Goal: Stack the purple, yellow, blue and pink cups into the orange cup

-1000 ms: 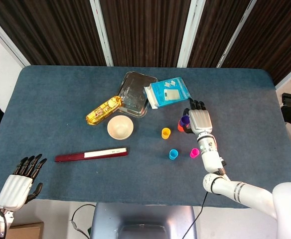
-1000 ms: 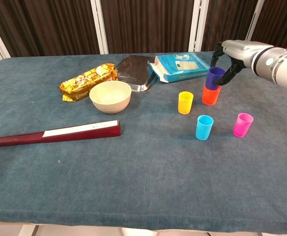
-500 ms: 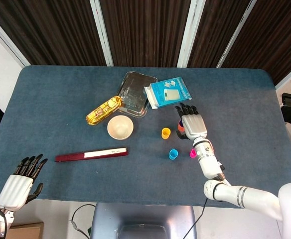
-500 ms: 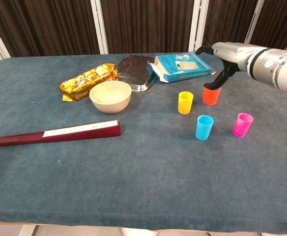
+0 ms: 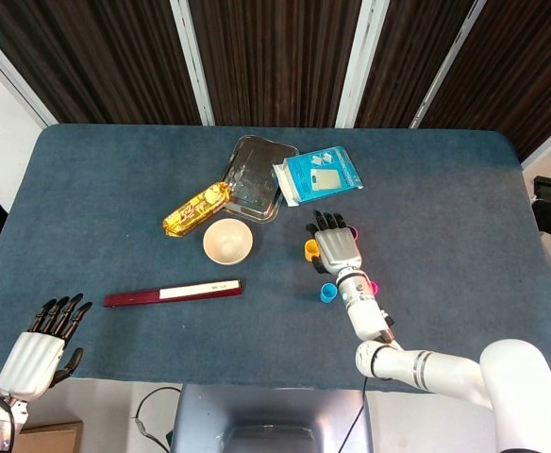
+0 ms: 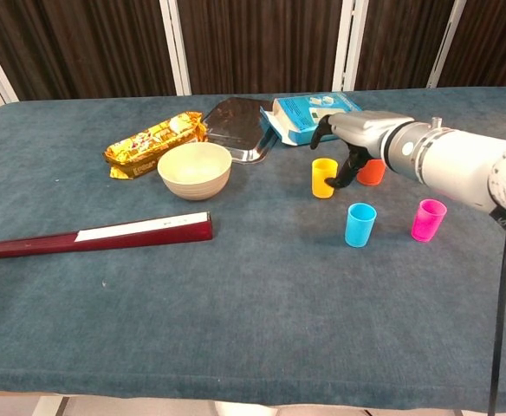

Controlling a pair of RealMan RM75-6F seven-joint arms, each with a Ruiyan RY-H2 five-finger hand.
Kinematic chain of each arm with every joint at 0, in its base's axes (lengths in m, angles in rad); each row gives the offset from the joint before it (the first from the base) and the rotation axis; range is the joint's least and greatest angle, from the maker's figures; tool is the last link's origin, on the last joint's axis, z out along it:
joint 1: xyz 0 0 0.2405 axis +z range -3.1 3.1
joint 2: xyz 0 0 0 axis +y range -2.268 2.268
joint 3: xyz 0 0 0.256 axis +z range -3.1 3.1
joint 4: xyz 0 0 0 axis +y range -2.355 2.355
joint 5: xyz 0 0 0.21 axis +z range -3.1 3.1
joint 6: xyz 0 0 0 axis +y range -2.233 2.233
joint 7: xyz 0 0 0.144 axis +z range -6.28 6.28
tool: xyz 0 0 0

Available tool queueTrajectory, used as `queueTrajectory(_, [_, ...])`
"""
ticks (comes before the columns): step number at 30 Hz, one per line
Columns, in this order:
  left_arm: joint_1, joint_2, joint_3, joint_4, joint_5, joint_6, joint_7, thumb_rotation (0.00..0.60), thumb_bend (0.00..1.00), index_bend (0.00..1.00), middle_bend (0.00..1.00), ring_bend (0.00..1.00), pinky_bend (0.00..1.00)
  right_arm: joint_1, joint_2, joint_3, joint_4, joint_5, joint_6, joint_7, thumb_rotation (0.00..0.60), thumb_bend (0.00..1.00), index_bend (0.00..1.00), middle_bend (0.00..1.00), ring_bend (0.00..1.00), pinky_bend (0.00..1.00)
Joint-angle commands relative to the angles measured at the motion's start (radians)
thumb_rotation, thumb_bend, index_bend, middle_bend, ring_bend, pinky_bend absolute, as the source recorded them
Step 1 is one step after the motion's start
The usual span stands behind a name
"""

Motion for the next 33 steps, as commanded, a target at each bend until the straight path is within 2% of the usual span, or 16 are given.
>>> queueTrajectory(1, [0.001, 0.001, 0.0, 0.0, 0.001, 0.002, -0.001, 0.6, 0.44, 0.0, 0.0, 0.01, 0.1, 0.0, -0.002, -0.005, 0.003, 0.0, 0.002, -0.004, 0.6, 0.47, 0.34, 0.0, 0.0, 0.0])
queueTrajectory(9, [0.001, 0.002, 0.001, 0.001, 0.003, 0.003, -0.002, 0.6, 0.44, 0.0, 0.0, 0.01, 0.1, 0.001, -0.011, -0.008, 0.017, 0.012, -0.002, -0.006, 0.6, 0.47, 0.36, 0.0, 0.0, 0.0])
queueTrajectory(18, [-0.001, 0.002, 0.002, 0.002, 0.003, -0.002, -0.004, 0.6, 0.44, 0.0, 0.0, 0.01, 0.1, 0.008, -0.043, -0.003, 0.054, 0.012, 0.005, -0.006, 0.6, 0.47, 0.56, 0.0, 0.0, 0.0])
queueTrajectory(23, [-0.002, 0.003, 0.004, 0.002, 0.006, -0.003, -0.006, 0.6, 0.45, 0.0, 0.0, 0.01, 0.1, 0.006, -0.052, 0.003, 0.058, -0.002, 0.027, -0.005, 0.6, 0.47, 0.61, 0.02, 0.0, 0.0])
queueTrajectory(28, [-0.001, 0.003, 0.005, 0.003, 0.009, -0.001, -0.007, 0.6, 0.45, 0.0, 0.0, 0.01, 0.1, -0.01, -0.019, 0.023, 0.008, -0.027, 0.052, 0.027, 0.6, 0.47, 0.62, 0.02, 0.0, 0.0])
queueTrajectory(33, [0.0, 0.002, 0.007, 0.002, 0.013, 0.002, -0.004, 0.6, 0.45, 0.0, 0.0, 0.01, 0.1, -0.044, 0.068, 0.054, -0.085, -0.056, 0.11, 0.057, 0.6, 0.47, 0.6, 0.02, 0.0, 0.0])
